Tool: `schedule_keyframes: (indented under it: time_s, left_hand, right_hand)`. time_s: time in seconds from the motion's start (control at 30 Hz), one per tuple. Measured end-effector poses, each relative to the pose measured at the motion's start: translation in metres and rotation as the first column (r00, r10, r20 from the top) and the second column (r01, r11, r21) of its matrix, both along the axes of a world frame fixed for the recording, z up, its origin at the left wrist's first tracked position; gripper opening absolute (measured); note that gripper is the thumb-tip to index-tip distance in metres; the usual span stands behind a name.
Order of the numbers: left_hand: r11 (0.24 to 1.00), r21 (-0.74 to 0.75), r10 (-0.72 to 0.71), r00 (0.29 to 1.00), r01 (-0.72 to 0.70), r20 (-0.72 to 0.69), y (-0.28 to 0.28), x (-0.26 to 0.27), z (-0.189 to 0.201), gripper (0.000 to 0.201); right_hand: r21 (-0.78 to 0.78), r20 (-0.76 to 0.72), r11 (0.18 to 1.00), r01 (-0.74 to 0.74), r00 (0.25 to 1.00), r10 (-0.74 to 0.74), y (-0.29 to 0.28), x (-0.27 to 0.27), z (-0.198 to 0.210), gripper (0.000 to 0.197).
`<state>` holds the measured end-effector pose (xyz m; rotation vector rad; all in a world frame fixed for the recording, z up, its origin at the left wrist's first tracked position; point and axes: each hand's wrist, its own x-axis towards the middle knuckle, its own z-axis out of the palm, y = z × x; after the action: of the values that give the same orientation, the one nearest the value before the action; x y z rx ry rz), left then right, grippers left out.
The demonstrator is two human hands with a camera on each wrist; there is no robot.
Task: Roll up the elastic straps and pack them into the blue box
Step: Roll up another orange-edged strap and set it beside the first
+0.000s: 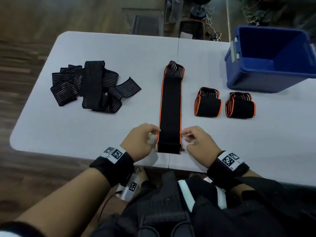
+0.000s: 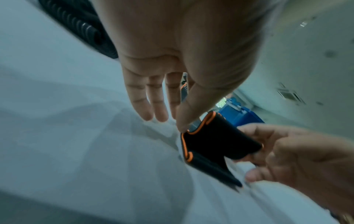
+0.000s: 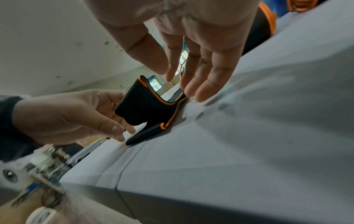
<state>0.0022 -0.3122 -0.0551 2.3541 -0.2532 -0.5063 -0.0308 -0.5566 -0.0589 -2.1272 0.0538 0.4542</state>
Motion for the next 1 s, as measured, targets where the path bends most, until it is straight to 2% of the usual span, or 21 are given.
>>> schedule_keyframes:
  time_s: [0.1, 0.17, 0.33, 0.47, 0.63, 0.77, 0.87, 1.0]
  left_hand:
    - [0.990, 0.033, -0.138, 0.989, 0.136, 0.060, 0.001, -0.011, 0.003, 0.047]
    - [0.987, 0.036, -0.160, 0.986, 0.158, 0.051, 0.001, -0.018, 0.004, 0.054]
    - [0.991, 0.059, -0.120, 0.992, 0.118, 0.036, -0.001, -0.027, -0.003, 0.061]
    - [0.977, 0.132, -0.181, 0.979, 0.167, 0.096, -0.002, -0.025, -0.010, 0.052]
    - [0.943, 0.232, -0.275, 0.950, 0.237, 0.149, -0.004, -0.023, -0.013, 0.043]
    - [0.909, 0.307, -0.369, 0.886, 0.281, 0.282, -0.007, -0.022, -0.014, 0.019]
    - [0.901, 0.304, -0.401, 0.859, 0.308, 0.317, -0.010, -0.020, -0.015, 0.018]
    - [0.914, 0.267, -0.381, 0.876, 0.306, 0.296, -0.011, -0.020, -0.010, 0.023]
  right_hand:
    - [-0.080, 0.079, 0.981, -0.174, 0.980, 0.181, -0.001, -0.003, 0.007, 0.048]
    - [-0.122, 0.110, 0.962, -0.246, 0.960, 0.259, 0.000, -0.005, 0.005, 0.051]
    - [-0.224, 0.048, 0.939, -0.263, 0.959, 0.280, 0.009, -0.008, 0.007, 0.057]
    - [-0.306, 0.070, 0.906, -0.291, 0.943, 0.326, 0.015, -0.009, 0.005, 0.047]
    - [-0.433, 0.106, 0.836, -0.337, 0.902, 0.419, 0.021, -0.007, 0.001, 0.048]
    - [-0.533, 0.130, 0.765, -0.363, 0.858, 0.497, 0.026, -0.004, 0.003, 0.034]
    - [-0.570, 0.110, 0.732, -0.373, 0.849, 0.517, 0.030, -0.004, 0.004, 0.023]
    - [-0.590, 0.063, 0.709, -0.387, 0.853, 0.518, 0.034, -0.003, 0.005, 0.019]
